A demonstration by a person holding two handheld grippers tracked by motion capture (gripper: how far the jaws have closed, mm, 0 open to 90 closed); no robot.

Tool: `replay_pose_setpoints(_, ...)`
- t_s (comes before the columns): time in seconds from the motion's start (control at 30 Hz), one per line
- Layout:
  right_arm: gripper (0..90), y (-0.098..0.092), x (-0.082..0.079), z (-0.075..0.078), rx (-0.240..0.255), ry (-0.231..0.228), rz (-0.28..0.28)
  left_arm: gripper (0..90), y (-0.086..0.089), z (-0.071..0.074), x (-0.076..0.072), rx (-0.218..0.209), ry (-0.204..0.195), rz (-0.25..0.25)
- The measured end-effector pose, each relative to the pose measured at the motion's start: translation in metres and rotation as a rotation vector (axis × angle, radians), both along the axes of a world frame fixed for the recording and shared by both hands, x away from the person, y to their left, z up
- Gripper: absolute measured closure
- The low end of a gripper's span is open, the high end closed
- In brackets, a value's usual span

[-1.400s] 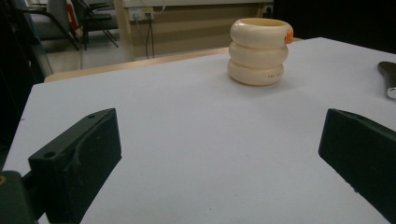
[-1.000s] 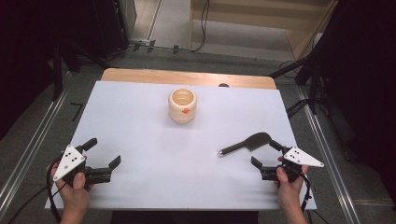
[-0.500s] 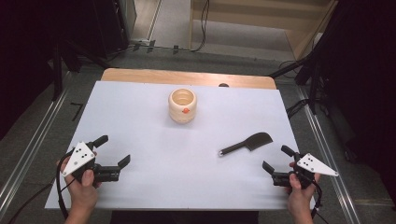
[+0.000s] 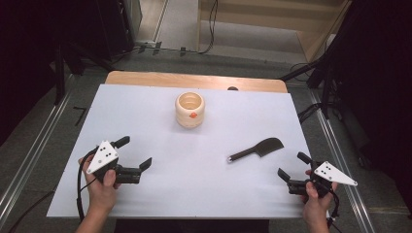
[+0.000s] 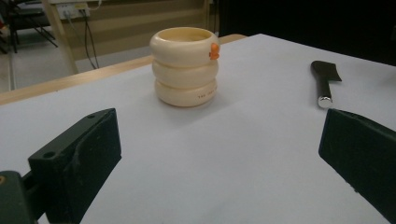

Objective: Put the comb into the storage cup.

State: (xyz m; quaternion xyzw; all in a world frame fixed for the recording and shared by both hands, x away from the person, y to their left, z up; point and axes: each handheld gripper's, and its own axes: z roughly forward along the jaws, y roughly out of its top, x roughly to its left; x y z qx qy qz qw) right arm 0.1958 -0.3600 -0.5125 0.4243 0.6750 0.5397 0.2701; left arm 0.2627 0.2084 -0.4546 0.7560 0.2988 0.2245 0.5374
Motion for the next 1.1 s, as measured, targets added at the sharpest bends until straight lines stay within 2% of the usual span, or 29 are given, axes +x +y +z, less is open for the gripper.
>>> replay_pose_setpoints(0.5, 0.0, -0.004, 0.000, -0.003, 0.001, -0.019, 0.007, 0.0, -0.043, 0.005, 0.021, 0.052, 0.029, -0.071)
replay_pose_setpoints(0.7, 0.0, -0.006, 0.000, -0.004, 0.020, -0.022, 0.002, 0.0, -0.062, 0.005, 0.027, 0.067, 0.046, -0.111)
replay_pose_setpoints(1.1, 0.0, -0.003, 0.001, -0.005, -0.004, -0.026, 0.012, 0.0, -0.097, 0.008, 0.040, 0.116, 0.070, -0.171)
